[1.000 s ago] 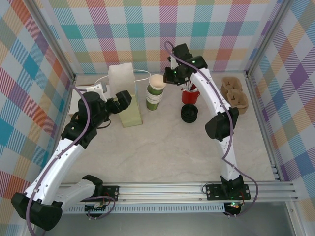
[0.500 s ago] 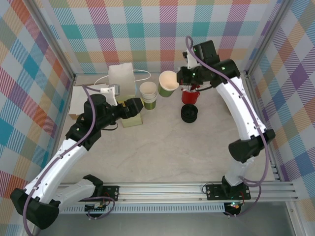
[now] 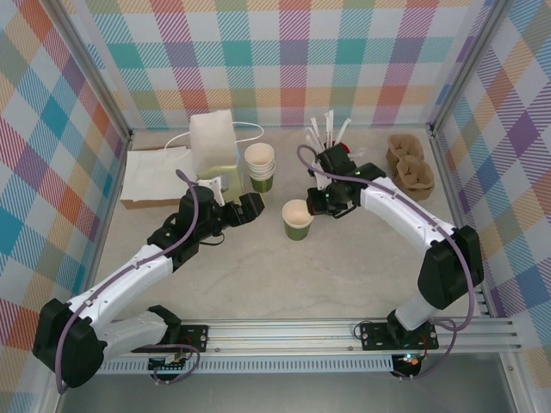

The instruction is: Pack the takeout coffee

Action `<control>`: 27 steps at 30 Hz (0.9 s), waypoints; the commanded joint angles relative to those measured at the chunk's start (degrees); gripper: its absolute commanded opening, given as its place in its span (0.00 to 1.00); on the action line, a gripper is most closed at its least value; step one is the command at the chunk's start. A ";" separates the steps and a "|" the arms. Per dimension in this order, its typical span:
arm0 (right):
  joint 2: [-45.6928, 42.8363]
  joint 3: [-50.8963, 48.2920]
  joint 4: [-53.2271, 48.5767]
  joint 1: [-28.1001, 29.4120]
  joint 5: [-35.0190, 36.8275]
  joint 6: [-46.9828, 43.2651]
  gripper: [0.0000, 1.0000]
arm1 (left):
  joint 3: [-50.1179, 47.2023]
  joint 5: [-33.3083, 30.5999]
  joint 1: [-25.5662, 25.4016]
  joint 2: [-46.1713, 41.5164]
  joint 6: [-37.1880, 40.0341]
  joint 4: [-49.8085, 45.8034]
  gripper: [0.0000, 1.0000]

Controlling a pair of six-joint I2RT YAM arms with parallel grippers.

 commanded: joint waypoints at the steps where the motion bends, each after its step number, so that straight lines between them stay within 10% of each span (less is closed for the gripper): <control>1: 0.34 -1.90 7.66 0.55 1.48 0.89 0.03 | -0.83 -2.78 -0.90 0.29 -0.99 4.27 0.98; 12: 3.92 -4.28 7.58 1.78 -0.22 -0.38 0.07 | -0.06 -2.35 -1.12 4.16 -0.64 6.10 0.99; 27: -0.38 4.01 -0.85 0.88 5.12 -6.19 0.38 | 1.44 -3.11 -1.78 2.04 0.96 5.59 0.99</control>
